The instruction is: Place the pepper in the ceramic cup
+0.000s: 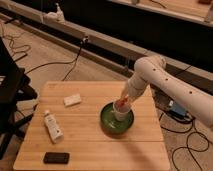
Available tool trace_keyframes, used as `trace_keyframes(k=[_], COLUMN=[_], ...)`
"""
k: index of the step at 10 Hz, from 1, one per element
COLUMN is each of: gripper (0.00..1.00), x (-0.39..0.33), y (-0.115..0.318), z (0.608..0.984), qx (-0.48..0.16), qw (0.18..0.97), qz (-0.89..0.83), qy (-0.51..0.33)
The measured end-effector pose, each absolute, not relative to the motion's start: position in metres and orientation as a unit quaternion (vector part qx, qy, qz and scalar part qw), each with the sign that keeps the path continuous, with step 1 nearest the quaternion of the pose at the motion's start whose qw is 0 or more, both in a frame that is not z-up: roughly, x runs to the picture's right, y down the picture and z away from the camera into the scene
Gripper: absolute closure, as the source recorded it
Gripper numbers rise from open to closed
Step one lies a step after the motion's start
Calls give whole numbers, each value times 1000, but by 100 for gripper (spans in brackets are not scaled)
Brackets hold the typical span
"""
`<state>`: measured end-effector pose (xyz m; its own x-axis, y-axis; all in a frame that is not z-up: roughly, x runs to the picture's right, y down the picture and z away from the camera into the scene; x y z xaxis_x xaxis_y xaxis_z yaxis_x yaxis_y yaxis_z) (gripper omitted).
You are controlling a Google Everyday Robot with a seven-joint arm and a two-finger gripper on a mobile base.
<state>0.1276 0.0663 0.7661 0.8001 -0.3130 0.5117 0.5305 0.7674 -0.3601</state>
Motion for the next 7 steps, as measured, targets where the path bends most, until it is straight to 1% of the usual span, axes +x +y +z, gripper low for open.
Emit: trace_keyframes(k=[1, 3, 4, 5, 6, 7], gripper=[70, 47, 39, 29, 23, 22], x=[128, 115, 107, 97, 91, 89], y=[68, 79, 83, 88, 92, 94], z=[768, 772, 771, 772, 772, 772], qx=[-253, -263, -267, -272, -276, -278], qw=[915, 908, 904, 898, 894, 892], qz=[-227, -233, -241, -250, -255, -259], qy=[-217, -227, -232, -239, -242, -243])
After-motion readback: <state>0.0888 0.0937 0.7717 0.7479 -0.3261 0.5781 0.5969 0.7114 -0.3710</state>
